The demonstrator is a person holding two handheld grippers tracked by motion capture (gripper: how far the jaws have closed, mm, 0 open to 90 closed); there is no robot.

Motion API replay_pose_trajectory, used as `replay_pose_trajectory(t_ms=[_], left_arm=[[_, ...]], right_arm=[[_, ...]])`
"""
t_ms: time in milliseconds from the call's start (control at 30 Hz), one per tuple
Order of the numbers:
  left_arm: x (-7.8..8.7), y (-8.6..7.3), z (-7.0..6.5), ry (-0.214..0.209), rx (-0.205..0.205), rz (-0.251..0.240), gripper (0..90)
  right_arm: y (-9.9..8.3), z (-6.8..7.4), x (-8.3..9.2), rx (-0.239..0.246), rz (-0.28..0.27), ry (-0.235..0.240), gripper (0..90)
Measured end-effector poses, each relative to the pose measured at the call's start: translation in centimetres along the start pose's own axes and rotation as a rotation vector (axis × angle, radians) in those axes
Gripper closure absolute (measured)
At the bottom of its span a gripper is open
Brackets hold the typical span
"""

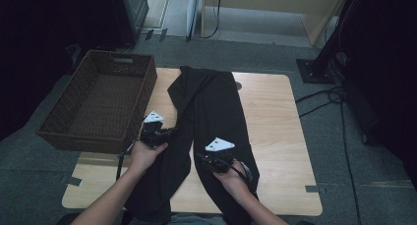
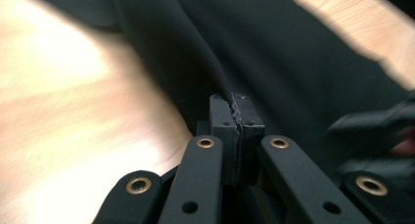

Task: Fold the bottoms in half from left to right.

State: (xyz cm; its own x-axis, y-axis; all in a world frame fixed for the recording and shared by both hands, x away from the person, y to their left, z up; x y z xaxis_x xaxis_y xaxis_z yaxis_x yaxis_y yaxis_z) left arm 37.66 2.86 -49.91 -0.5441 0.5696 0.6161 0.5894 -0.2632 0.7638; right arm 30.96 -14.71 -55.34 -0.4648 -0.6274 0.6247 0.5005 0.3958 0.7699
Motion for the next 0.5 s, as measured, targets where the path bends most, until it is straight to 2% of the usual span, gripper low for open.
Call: replay_pose_trajectory(t_ms=[67,133,200,267,367,500], left_arm=[[0.5,1.0,-1.1,-0.028,-0.015,-0.028,89.8],[0.8,1.9,-2.0,-0.052,-0.021,-0.052,89.8],[1.0,2.2,-2.5,-0.055,-0.042,-0.055,89.8],[1.1,2.1,-2.4,-0.058,-0.045,-0.041,89.8],[1.2,1.8,-1.9,-0.049,-0.039,-0.034,89.8],[1.3,1.9,-1.4,-0.047,-0.012,-0.043,89.7]], right_arm=[[0.2,0.9,-0.4,0.009,0.001,0.017,60.9],[0.4,1.9,-0.8,-0.021,-0.006,0.073,61.8],[0.5,2.7,-1.0,-0.039,-0.001,0.128,62.9],[0.7,2.2,-0.4,-0.023,0.009,0.108,61.2],[1.0,-0.5,1.8,-0.027,-0.044,0.013,61.4],[-0.2,-3.6,3.0,-0.054,0.01,-0.065,60.6]])
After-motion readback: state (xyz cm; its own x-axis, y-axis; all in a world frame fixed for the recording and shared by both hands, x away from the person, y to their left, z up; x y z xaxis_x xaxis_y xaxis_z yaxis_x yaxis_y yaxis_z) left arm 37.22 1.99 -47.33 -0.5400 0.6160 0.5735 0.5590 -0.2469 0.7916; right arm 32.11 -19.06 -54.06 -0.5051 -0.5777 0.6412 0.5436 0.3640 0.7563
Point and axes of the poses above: each handheld gripper's, and its own axes: x roughly backward along the jaws, y roughly out of its top, z roughly to its left, the point moved 5 cm from there along -x, roughly forward along the jaws, and after that the axes turned 7 degrees about y, right-handed, at the moved point
